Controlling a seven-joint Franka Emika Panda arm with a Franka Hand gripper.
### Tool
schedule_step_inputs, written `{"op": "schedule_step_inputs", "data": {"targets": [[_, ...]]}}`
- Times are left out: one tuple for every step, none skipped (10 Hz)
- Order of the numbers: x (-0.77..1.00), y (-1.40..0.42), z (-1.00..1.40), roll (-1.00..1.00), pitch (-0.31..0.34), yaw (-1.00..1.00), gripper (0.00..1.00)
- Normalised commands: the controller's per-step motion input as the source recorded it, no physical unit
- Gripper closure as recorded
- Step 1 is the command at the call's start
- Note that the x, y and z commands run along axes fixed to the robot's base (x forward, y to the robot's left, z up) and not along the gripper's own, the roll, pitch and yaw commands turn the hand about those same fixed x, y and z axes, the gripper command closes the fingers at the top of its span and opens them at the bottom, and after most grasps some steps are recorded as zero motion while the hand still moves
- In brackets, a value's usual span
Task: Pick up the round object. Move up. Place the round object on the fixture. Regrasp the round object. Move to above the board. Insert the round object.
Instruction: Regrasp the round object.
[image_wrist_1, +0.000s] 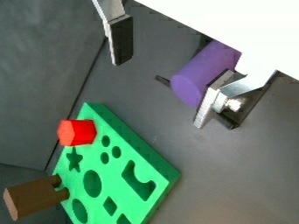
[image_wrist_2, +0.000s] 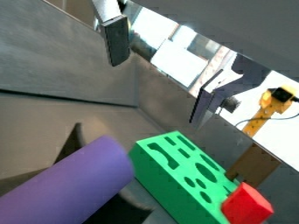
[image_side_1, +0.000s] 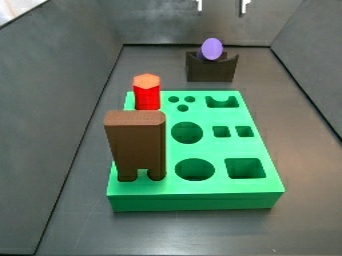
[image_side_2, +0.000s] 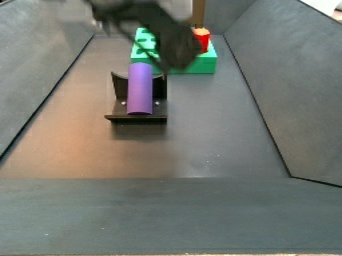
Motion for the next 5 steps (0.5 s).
{"op": "schedule_step_inputs", "data": {"targets": [[-0.11,-0.61,0.60,1.00,0.038,0.02,0.00],[-0.11,-0.41,0.34,1.00,0.027,0.02,0.00],[-0.08,-0.24,0.14,1.00,0.024,0.02,0.00],[-0.04,-0.10,0.06,1.00,0.024,0.02,0.00],[-0.02,-0.05,0.05,1.00,0.026,0.02,0.00]]}}
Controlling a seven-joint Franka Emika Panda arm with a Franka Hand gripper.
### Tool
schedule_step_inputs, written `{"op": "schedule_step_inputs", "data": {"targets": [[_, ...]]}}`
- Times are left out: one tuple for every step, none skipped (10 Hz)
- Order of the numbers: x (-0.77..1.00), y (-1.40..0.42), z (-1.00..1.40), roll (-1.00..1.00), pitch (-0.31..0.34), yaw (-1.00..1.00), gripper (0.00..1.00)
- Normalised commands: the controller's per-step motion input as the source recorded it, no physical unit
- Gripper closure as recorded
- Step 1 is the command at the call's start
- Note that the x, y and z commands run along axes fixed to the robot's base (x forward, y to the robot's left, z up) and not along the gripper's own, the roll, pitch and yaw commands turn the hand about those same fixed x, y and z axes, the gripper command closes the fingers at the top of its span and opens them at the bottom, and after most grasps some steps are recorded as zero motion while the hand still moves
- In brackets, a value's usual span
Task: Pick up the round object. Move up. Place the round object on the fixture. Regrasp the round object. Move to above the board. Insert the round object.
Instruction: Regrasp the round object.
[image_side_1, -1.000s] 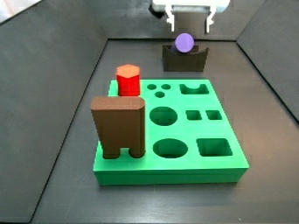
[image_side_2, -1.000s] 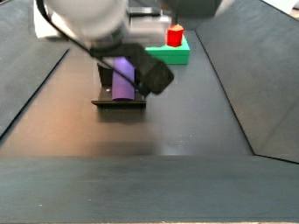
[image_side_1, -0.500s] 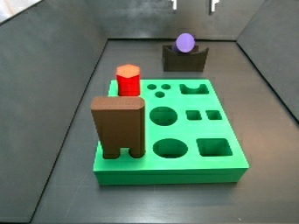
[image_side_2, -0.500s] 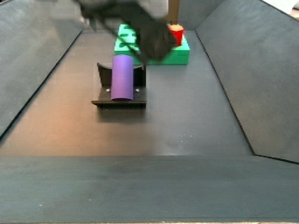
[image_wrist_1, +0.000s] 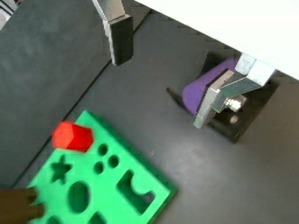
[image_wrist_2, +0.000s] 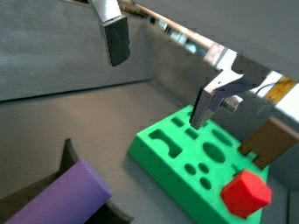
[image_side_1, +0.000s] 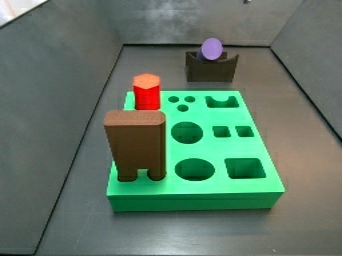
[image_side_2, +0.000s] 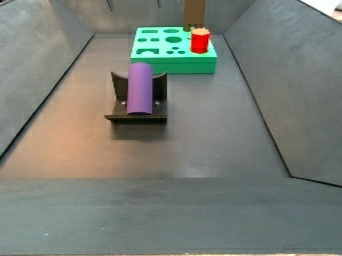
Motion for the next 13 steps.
{"op": "schedule_step_inputs", "data": {"targets": [[-0.02,-0.03,0.02,1.00,0.023,0.02,0.00],[-0.03,-0.03,0.02,1.00,0.018,0.02,0.00],[-0.04,-0.03,0.02,1.00,0.014,0.02,0.00],[-0.04,-0.03,0.01,1.00,0.008,0.02,0.00],[-0.04,-0.02,0.00,1.00,0.000,0.02,0.00],[-0.04,-0.02,0.00,1.00,-0.006,0.02,0.00],[-0.03,-0.02,0.00,1.00,-0.011,0.02,0.00],[-0.03,-0.02,0.00,1.00,-0.018,0.02,0.00],[-0.03,-0.02,0.00,1.00,-0.020,0.03,0.00],[-0.03,-0.02,0.01,1.00,-0.019,0.03,0.00],[-0.02,-0.02,0.01,1.00,-0.016,0.03,0.00],[0.00,-0.02,0.01,1.00,-0.013,0.03,0.00],[0.01,-0.02,-0.01,1.00,-0.006,0.03,0.00]]}}
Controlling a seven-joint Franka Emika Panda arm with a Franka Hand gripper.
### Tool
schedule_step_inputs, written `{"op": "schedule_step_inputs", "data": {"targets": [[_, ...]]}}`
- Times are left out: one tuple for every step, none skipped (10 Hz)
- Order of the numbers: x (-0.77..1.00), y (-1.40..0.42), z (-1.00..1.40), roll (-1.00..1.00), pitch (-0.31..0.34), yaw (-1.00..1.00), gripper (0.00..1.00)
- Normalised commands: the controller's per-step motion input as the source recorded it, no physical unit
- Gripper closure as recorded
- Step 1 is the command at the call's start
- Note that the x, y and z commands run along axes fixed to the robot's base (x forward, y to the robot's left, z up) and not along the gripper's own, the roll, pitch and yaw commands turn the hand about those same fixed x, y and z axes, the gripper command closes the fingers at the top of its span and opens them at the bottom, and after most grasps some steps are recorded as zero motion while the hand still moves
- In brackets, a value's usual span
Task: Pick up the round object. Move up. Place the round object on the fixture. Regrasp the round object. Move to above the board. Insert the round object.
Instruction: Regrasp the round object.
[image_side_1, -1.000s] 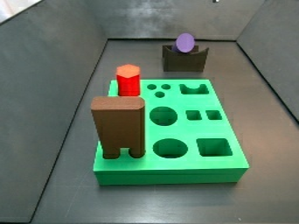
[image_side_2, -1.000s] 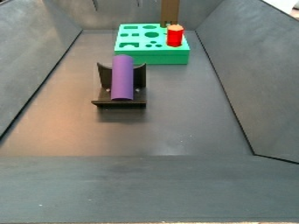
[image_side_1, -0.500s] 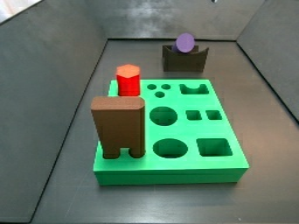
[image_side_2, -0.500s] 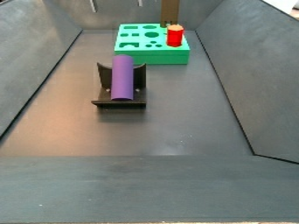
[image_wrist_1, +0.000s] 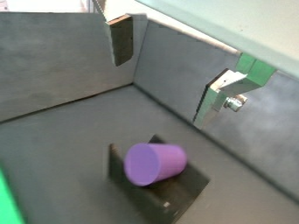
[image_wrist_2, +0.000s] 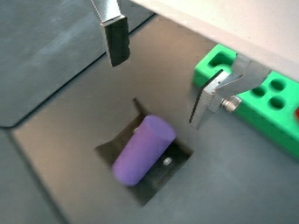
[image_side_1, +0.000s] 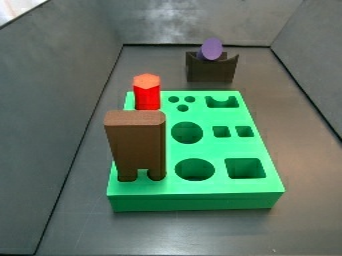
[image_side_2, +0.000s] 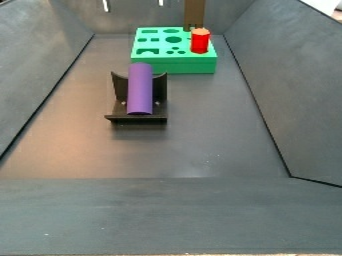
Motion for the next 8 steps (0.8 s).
{"op": "schedule_step_inputs", "data": {"targets": [[0.02,-0.02,-0.01,1.00,-0.002,0.03,0.00],[0.03,-0.02,-0.01,1.00,0.011,0.04,0.00],[0.04,-0.03,-0.01,1.00,0.017,0.04,0.00],[0.07,-0.03,-0.01,1.00,0.043,0.05,0.00],[0.07,-0.03,-0.01,1.00,0.056,0.05,0.00],[0.09,-0.04,-0.02,1.00,0.091,0.07,0.00],[0.09,-0.04,-0.02,1.00,0.113,0.08,0.00],[0.10,-0.04,-0.02,0.74,0.128,0.10,0.00]]}}
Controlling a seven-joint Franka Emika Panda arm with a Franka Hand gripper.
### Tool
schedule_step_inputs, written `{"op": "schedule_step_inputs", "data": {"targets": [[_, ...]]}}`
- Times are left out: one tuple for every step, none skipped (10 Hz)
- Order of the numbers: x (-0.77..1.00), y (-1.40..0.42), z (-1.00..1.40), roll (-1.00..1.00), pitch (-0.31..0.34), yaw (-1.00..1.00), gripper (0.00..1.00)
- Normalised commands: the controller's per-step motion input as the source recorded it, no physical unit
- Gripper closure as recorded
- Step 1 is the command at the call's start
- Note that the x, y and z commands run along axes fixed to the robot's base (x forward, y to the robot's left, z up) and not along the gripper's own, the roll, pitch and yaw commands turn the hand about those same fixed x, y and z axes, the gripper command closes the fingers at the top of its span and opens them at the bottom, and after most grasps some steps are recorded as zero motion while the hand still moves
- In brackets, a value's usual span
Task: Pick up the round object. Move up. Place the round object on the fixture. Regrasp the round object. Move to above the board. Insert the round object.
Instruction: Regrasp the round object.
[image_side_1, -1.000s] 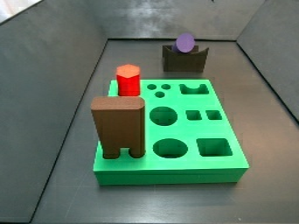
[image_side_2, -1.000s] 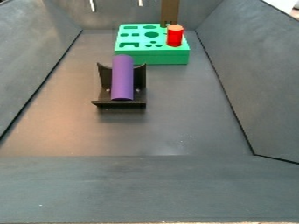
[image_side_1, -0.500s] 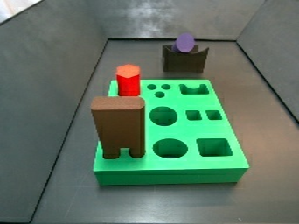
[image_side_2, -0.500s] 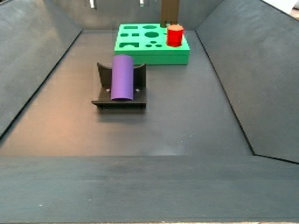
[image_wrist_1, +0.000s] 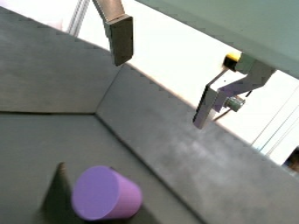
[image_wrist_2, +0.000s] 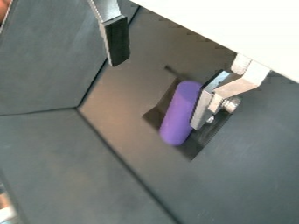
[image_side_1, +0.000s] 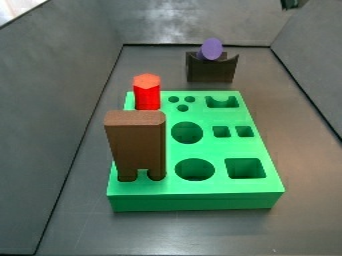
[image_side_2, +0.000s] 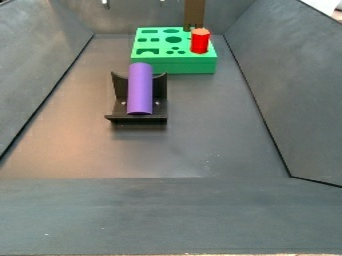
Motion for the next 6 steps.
{"op": "schedule_step_inputs", "data": {"targets": [[0.10,-0.04,-0.02,0.61,0.128,0.11,0.00],[0.10,-0.04,-0.02,0.36,0.118,0.13,0.00],[0.09,-0.03,-0.01,0.28,0.108,0.14,0.00],[0.03,0.08,-1.00,0.29,0.079,0.16,0.00],[0.03,0.07,-1.00,0.27,0.062,0.17,0.00],[0.04,0.06,-1.00,0.23,0.034,0.16,0.00]]}}
